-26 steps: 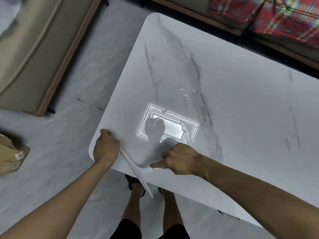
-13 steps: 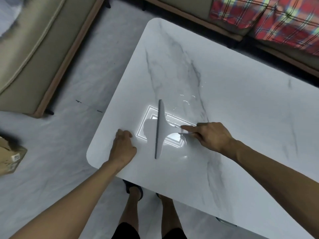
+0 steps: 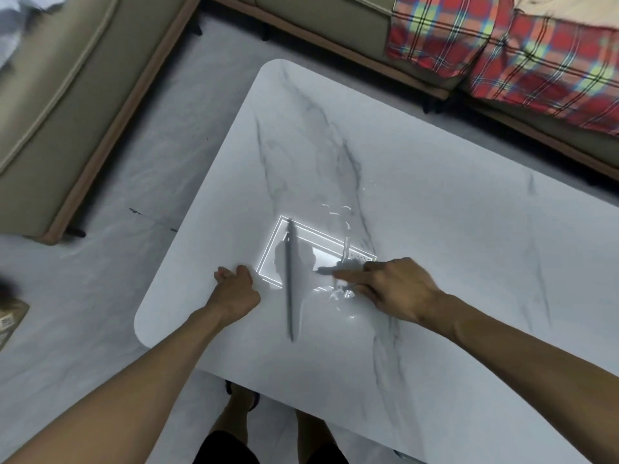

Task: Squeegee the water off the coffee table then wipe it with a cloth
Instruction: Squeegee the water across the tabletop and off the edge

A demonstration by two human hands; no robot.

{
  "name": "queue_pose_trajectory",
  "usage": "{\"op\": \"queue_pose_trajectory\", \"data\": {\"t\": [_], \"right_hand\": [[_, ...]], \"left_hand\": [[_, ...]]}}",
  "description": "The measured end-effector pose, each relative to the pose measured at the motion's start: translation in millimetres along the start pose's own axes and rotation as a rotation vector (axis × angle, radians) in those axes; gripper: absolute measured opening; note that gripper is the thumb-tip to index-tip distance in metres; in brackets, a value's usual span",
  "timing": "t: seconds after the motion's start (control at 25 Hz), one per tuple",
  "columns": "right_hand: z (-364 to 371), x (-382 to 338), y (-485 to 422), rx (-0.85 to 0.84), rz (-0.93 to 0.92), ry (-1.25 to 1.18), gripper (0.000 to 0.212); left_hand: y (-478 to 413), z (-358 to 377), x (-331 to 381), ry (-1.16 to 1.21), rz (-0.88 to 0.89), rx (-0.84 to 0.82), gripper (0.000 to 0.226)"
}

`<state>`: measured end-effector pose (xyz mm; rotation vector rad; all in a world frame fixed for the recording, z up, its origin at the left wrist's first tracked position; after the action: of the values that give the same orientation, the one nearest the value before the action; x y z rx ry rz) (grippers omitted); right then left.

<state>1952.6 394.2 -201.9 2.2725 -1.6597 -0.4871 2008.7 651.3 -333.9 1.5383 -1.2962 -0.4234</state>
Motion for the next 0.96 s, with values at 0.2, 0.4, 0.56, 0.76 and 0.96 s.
{"op": "queue_pose_trajectory", "data": {"t": [0.2, 0.4, 0.56, 0.76, 0.96], "right_hand": [[30.3, -54.3, -52.6, -0.126, -0.289, 0.124, 0.042], [16.7, 37.6, -47.8, -0.068, -0.007, 0.009, 0.043], [10.3, 120.1, -2.4, -0.087, 0.329, -0.076, 0.044], [3.7, 158.6, 59.7, -0.131, 0.563, -0.076, 0.04], [-46.5, 210.8, -0.7, 0.126, 0.814, -0.422, 0.041]], "left_hand": [[-2.0, -8.1, -3.9, 0.039, -0.014, 0.029, 0.023], [0.8, -0.8, 8.2, -0.034, -0.069, -0.012, 0.02], [2.8, 5.5, 15.7, 0.014, -0.178, -0.011, 0.053], [9.7, -25.6, 71.7, 0.015, -0.043, 0.282, 0.035], [-1.9, -47.1, 184.2, 0.057, 0.358, 0.263, 0.028]]}}
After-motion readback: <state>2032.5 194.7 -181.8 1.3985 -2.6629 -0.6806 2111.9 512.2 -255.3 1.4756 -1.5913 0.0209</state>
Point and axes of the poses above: each hand's wrist, its own y-axis away from the middle knuckle, its own z-axis out of the palm, x = y × z, the point moved 10 cm from there along -y, towards the middle knuckle, and after that the axes turned 12 degrees about y, right-handed, at the moved point
